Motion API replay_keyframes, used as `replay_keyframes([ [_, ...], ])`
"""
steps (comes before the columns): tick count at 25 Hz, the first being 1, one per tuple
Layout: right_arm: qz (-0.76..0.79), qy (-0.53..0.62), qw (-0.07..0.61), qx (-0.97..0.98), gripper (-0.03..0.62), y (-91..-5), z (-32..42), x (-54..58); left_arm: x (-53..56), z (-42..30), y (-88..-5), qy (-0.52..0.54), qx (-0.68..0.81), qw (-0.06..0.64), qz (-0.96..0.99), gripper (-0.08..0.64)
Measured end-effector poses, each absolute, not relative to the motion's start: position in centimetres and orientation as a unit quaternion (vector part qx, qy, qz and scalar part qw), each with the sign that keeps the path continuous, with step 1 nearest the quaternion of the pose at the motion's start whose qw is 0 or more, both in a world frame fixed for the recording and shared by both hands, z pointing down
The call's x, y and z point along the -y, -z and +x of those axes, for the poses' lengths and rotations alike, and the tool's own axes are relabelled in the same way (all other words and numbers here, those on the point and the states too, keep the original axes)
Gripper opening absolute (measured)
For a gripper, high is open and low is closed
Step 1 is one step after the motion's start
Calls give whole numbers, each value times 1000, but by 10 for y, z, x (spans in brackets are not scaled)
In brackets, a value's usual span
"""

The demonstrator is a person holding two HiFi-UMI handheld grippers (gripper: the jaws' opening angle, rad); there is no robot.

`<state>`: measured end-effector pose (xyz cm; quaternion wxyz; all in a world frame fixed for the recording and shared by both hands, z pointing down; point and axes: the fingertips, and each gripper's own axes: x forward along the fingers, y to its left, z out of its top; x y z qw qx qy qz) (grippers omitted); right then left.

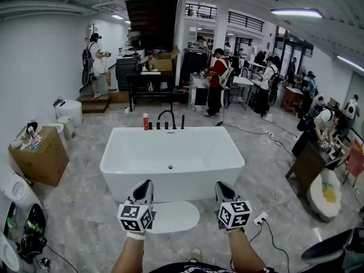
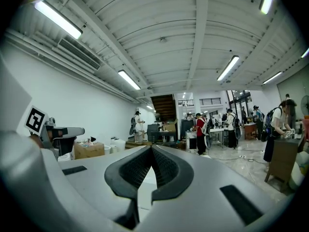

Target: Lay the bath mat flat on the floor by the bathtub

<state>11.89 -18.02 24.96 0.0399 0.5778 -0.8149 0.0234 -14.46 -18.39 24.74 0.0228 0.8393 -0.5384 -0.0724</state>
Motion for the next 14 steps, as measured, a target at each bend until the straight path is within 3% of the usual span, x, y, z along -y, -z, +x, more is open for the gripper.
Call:
replay_keyframes([
  [14,577,-25,31,815,26,-249,111,176,179,-156,-253,74,542,28,837,17],
])
